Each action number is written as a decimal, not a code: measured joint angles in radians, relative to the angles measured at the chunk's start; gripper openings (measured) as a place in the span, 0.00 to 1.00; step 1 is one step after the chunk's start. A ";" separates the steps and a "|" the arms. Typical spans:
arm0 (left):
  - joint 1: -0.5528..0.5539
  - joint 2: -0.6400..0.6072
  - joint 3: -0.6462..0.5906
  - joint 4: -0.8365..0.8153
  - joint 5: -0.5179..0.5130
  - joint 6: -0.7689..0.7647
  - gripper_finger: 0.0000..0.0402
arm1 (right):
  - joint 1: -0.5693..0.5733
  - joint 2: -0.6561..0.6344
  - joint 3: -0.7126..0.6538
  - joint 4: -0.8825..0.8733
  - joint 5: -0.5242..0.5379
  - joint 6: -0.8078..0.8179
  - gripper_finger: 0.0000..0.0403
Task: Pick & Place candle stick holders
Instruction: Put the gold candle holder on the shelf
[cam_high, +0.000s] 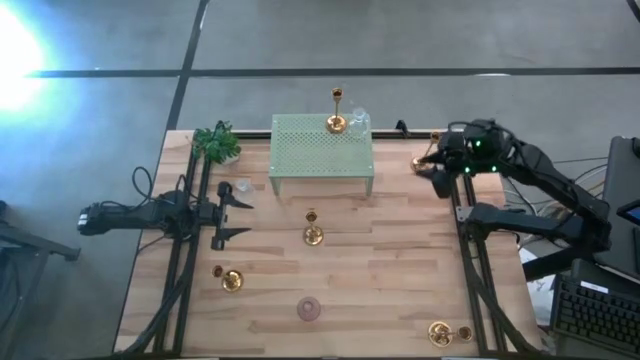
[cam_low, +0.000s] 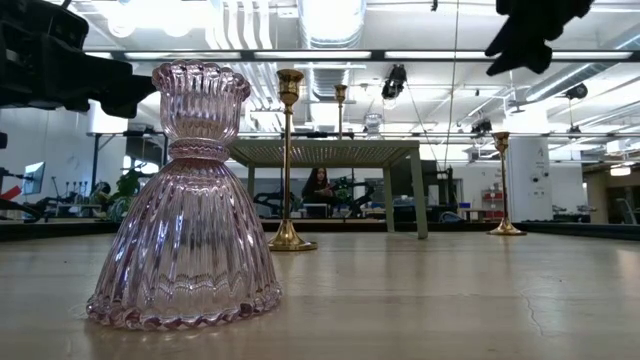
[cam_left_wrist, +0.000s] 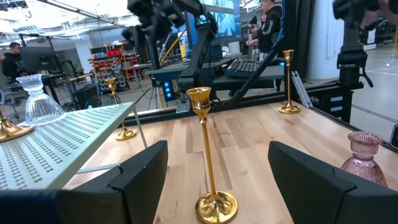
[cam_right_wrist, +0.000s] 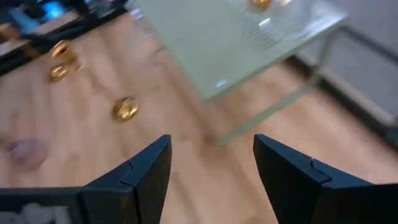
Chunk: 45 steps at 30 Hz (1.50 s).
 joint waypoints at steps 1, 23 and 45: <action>0.000 0.000 0.000 0.000 0.000 0.000 0.70 | 0.017 -0.007 -0.021 0.010 -0.022 0.015 0.54; 0.000 0.000 0.000 0.000 0.000 0.000 0.70 | 0.346 0.008 -0.327 0.681 -0.263 0.058 0.54; 0.000 0.000 0.000 0.000 0.000 0.000 0.70 | 0.389 0.221 -0.472 0.818 -0.263 -0.058 0.09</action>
